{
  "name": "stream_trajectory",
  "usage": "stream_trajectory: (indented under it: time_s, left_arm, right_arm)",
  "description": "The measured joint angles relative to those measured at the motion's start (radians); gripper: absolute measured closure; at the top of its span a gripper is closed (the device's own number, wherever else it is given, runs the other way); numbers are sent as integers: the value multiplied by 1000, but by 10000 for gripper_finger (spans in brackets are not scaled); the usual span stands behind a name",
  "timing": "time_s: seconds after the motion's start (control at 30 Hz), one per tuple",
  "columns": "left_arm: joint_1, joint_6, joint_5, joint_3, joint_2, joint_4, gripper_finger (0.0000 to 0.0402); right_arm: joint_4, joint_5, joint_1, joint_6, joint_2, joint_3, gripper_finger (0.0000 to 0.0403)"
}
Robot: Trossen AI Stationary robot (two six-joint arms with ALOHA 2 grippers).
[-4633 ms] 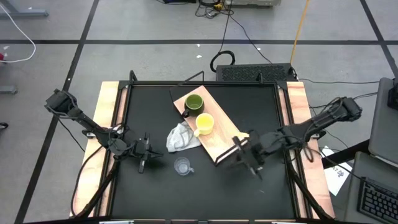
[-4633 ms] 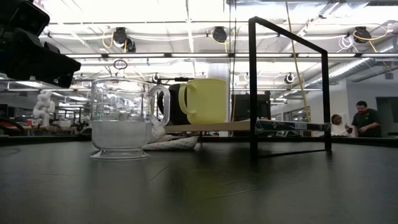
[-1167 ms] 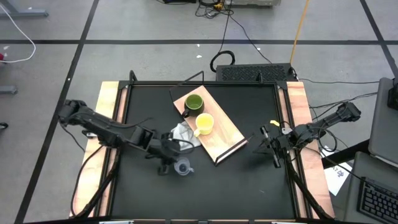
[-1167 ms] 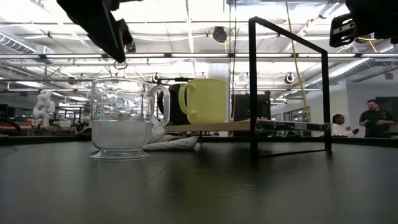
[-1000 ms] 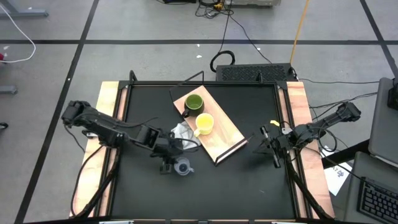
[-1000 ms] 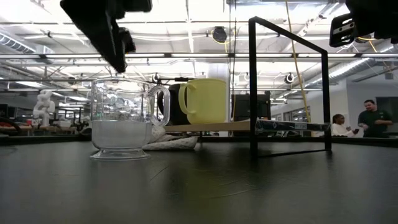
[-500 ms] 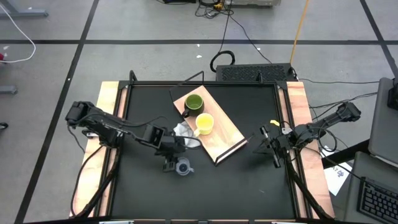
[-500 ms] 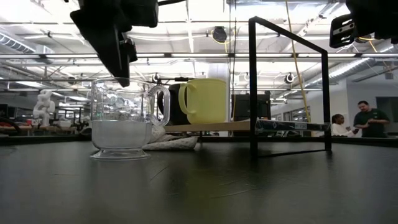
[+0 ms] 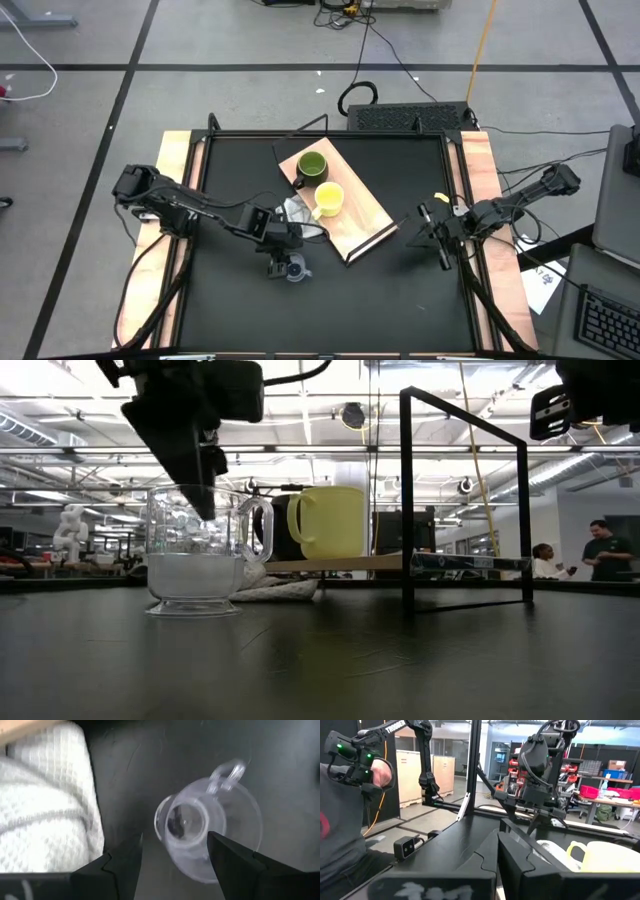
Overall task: Stack small to large cups/mugs on shelf
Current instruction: Put the transparent mug on the shelf
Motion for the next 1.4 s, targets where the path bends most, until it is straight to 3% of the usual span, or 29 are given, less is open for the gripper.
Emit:
stream_trajectory:
  time_s: [0.47, 0.57, 0.77, 0.83, 1.4]
  left_arm:
    - [-12, 21, -6, -1, 74, 50, 189]
    - [-21, 34, -10, -1, 79, 58, 229]
    - [-40, 39, -11, 0, 77, 94, 363]
    - [-47, 44, -11, 0, 77, 92, 389]
    - [-87, 30, -57, -1, 77, 209, 399]
  right_arm:
    - [-4, 0, 0, 9, 7, 0, 403]
    - [-2, 0, 0, 7, 5, 0, 403]
    - [5, 0, 0, 4, 6, 0, 403]
    - [8, 0, 0, 3, 6, 0, 403]
    - [8, 0, 0, 2, 6, 0, 403]
